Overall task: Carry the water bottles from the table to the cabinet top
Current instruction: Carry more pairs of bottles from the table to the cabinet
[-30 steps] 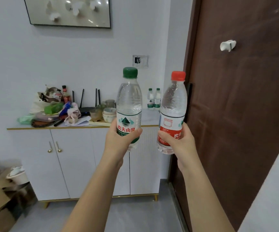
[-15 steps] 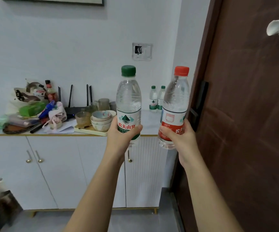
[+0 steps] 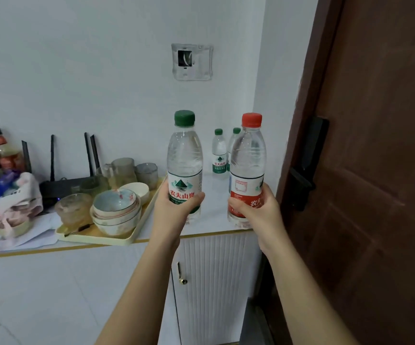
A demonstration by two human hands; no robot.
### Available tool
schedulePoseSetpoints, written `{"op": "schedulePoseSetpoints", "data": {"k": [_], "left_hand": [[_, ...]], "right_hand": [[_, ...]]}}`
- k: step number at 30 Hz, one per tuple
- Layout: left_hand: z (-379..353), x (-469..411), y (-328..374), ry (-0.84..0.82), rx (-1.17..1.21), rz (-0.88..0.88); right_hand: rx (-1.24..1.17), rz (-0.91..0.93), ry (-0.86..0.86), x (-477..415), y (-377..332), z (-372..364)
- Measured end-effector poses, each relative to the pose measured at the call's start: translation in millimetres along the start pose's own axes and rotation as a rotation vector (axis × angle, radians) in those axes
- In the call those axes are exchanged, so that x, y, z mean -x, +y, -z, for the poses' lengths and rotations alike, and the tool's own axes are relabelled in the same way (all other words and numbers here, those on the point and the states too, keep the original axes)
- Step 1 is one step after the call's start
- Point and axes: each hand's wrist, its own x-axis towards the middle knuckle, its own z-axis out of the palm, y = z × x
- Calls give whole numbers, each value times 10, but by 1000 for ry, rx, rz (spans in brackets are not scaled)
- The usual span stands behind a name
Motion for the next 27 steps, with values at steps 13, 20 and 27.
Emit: {"op": "schedulePoseSetpoints", "data": {"k": [13,20,27], "left_hand": [[-65,-1777,-1085,-40,-67,93],[-60,-2106,-1771,-57,-169,255],[-113,-2211,-1957,-63,-228,268]], "right_hand": [[105,-99,64,-1649,829,-725],[233,-157,54,-1947,1492,-829],[225,-183,50,-2158,1812,-855]]}}
